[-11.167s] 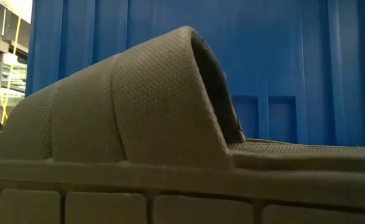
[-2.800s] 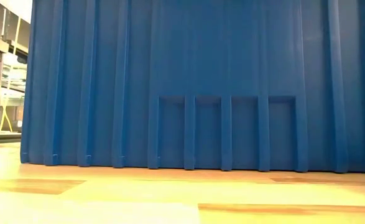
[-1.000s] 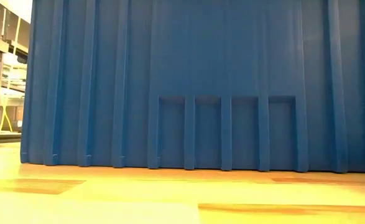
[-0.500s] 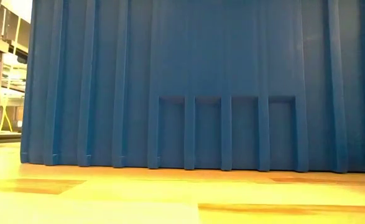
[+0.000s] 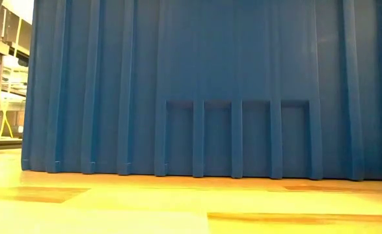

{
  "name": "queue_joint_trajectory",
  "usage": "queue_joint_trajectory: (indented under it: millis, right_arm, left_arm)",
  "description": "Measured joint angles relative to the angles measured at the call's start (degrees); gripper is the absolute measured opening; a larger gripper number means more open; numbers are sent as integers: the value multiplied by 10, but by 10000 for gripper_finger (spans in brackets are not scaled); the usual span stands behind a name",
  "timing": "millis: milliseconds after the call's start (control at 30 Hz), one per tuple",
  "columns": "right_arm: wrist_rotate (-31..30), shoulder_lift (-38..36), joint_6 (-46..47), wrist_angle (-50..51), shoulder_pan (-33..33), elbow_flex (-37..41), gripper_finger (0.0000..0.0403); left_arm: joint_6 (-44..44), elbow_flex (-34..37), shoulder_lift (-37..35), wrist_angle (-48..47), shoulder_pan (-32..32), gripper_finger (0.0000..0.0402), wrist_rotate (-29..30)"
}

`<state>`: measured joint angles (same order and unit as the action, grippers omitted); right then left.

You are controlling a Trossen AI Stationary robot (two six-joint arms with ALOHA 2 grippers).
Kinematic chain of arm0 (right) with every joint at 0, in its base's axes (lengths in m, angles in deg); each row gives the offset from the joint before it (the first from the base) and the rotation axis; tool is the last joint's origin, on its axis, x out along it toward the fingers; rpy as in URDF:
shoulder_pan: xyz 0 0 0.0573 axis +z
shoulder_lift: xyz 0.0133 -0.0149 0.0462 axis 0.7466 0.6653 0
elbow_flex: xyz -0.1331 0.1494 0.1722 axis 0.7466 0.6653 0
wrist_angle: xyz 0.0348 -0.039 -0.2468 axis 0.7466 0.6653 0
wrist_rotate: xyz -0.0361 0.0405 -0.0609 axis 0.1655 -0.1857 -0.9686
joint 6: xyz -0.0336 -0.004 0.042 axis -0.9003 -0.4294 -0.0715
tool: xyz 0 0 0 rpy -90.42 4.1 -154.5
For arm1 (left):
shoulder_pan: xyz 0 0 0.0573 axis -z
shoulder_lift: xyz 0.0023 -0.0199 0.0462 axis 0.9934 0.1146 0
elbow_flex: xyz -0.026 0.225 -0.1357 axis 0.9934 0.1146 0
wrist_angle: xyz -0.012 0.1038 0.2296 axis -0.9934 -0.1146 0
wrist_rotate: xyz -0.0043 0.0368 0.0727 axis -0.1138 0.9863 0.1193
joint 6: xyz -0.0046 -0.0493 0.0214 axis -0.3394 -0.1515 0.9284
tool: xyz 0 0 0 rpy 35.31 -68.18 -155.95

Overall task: Pick and place slides into bin
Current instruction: Stack the black slipper on the top black slipper in the blue bin

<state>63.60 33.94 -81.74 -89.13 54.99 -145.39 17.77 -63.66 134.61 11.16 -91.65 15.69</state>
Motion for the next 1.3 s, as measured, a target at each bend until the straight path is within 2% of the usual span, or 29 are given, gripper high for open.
queue_joint_trajectory:
  millis: [267, 533, 667, 1067, 1300]
  right_arm:
    - [22, 0, 2, 0, 0, 0, 213]
    - [18, 1, 2, 1, -6, 0, 204]
    - [19, 0, 15, 9, -16, 0, 174]
    - [25, 0, 2, 22, -26, 0, 48]
    - [22, 1, -23, 13, -26, 0, 31]
  left_arm:
    - [20, 2, 4, -18, 0, 28, 27]
    - [34, 2, 3, -15, -1, 28, 34]
    - [34, 2, 5, -14, -1, 28, 34]
    - [36, 2, 8, -10, -1, 35, 32]
    - [54, 1, 8, -10, -1, 41, 32]
